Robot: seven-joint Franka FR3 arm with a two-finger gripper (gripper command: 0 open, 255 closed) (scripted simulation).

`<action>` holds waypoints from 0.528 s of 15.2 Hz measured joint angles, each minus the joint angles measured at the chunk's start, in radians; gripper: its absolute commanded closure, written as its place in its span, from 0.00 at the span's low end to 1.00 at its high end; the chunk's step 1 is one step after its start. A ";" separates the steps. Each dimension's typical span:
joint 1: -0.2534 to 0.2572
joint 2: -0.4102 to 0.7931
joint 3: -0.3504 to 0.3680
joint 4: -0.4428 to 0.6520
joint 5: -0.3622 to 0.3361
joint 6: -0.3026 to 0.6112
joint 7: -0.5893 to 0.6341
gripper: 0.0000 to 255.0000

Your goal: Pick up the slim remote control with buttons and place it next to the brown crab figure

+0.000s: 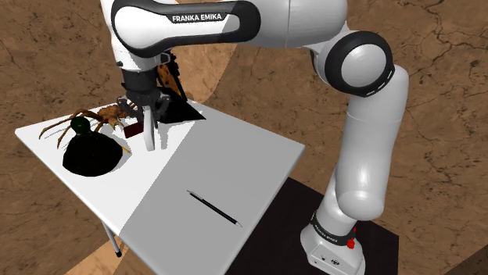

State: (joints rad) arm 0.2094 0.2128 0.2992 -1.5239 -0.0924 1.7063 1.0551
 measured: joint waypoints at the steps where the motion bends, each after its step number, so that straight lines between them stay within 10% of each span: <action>1: 0.002 0.004 0.001 0.016 -0.001 -0.013 0.001 1.00; 8: 0.000 0.010 -0.001 0.106 -0.002 -0.096 -0.011 1.00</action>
State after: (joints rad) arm 0.2093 0.2223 0.2979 -1.4183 -0.0942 1.6102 1.0446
